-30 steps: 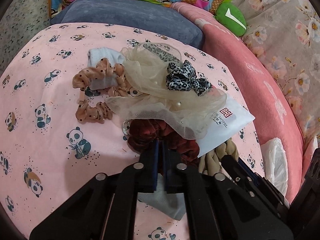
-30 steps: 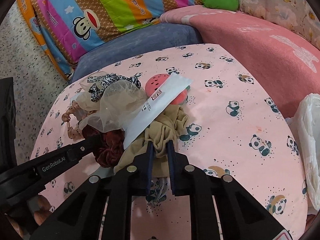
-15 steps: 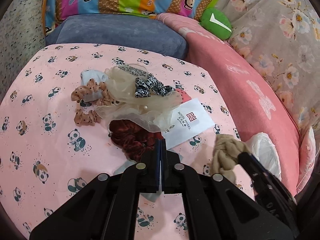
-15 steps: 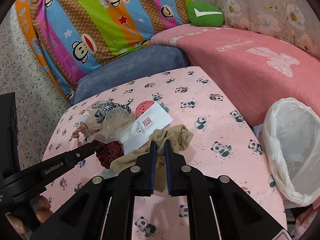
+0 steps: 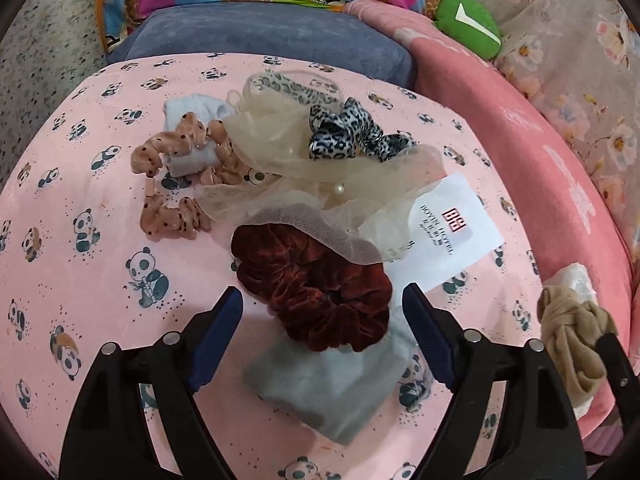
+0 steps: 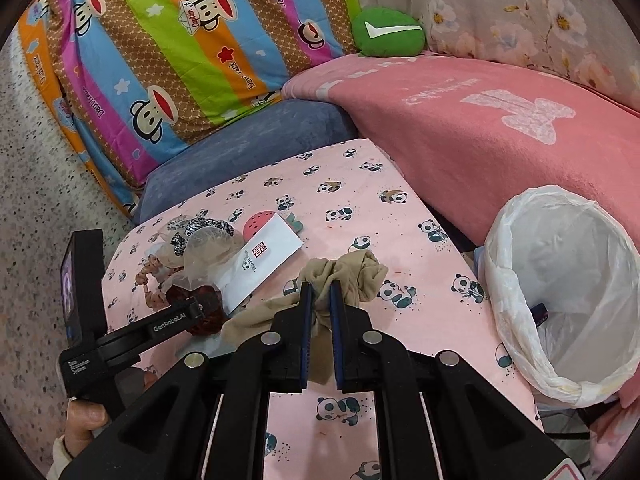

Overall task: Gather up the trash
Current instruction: 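Grasp the beige cloth with the right tool while the left tool grasps the red scrunchie, then carry the beige cloth and red scrunchie over the bin and release both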

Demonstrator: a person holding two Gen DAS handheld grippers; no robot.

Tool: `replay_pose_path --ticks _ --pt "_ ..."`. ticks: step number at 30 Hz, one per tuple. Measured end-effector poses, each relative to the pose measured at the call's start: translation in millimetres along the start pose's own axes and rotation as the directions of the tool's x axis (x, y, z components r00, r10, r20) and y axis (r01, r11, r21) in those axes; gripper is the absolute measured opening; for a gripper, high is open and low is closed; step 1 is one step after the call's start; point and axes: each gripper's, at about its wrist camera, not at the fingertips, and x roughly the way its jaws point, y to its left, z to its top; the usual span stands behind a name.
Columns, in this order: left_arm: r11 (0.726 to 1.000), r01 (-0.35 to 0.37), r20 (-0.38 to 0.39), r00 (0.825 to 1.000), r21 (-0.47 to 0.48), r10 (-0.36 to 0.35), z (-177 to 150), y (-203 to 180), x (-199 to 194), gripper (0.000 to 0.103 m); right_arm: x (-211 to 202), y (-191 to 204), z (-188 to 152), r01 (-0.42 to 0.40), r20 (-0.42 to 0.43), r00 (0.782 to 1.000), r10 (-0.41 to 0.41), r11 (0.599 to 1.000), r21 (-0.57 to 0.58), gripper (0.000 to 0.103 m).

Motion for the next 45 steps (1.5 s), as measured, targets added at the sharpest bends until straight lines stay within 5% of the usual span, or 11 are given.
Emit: replay_pose_path --ticks 3,6,25,45 --pt "1.000 0.023 -0.035 0.999 -0.007 -0.023 -4 3 7 0.039 2 0 -1 -0.003 -0.005 1.000 0.003 1.000 0.001 0.009" --pt "1.000 0.022 -0.027 0.999 0.005 -0.022 -8 1 2 0.028 2 0 -2 -0.008 -0.004 1.000 0.008 1.000 0.004 0.009" --pt "0.974 0.142 0.044 0.987 0.178 -0.152 -30 -91 -75 0.026 -45 -35 -3 0.009 0.077 0.997 -0.014 0.998 0.064 0.009" --pt "0.878 0.267 -0.009 0.958 0.397 -0.287 -63 -224 -88 0.026 -100 -135 0 0.144 0.157 0.971 -0.179 0.967 0.210 0.009"
